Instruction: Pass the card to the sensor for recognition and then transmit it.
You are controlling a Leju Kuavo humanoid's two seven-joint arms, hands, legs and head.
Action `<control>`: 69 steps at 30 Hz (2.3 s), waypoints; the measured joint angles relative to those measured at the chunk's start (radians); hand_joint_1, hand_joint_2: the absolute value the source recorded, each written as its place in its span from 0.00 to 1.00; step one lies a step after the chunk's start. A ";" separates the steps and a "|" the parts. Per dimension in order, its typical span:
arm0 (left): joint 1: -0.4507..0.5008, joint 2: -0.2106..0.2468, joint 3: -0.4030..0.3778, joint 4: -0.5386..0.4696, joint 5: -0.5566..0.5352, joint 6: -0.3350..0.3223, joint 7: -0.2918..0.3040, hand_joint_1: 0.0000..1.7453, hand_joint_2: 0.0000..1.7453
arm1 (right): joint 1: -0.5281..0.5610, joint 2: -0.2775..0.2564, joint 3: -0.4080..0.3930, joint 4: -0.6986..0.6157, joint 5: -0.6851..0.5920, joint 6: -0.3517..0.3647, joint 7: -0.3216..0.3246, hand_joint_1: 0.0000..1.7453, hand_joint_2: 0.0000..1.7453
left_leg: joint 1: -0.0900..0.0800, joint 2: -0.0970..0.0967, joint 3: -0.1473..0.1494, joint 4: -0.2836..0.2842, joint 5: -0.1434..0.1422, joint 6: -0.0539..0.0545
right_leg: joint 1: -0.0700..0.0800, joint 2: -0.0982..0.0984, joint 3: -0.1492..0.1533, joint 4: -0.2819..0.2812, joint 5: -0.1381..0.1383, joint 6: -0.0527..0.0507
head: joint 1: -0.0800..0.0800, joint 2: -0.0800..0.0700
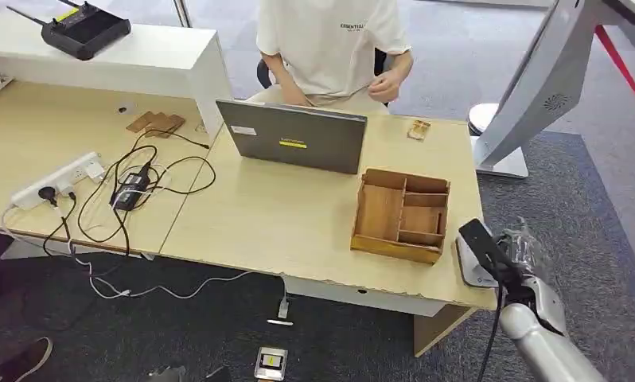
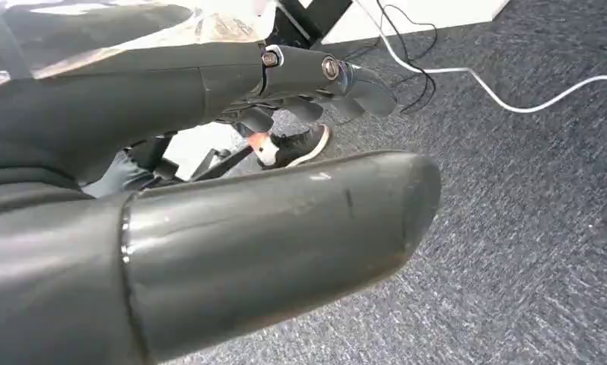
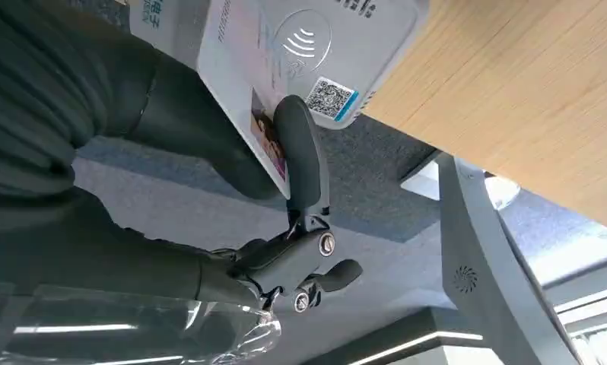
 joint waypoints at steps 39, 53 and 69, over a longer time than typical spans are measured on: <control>-0.087 -0.035 -0.021 -0.001 -0.119 -0.097 -0.001 0.00 0.00 | -0.408 0.154 0.138 -0.058 0.253 0.185 0.031 1.00 1.00 | 0.000 -0.001 -0.003 0.000 0.002 -0.001 | 0.000 0.000 -0.003 0.001 0.002 0.000 | 0.000 0.000; -0.093 -0.041 -0.024 0.000 -0.122 -0.095 -0.005 0.00 0.00 | -0.459 0.245 0.174 0.161 0.269 0.108 0.010 0.00 1.00 | 0.000 -0.001 -0.003 0.000 0.002 -0.001 | 0.000 0.000 -0.003 0.001 0.002 0.000 | 0.000 0.000; -0.062 -0.034 -0.011 0.002 -0.107 -0.065 -0.007 0.00 0.00 | -0.362 0.188 0.140 0.002 0.113 0.060 -0.009 0.00 1.00 | 0.000 -0.001 -0.003 0.000 0.002 0.000 | 0.000 0.000 -0.004 0.000 0.002 0.000 | 0.000 0.000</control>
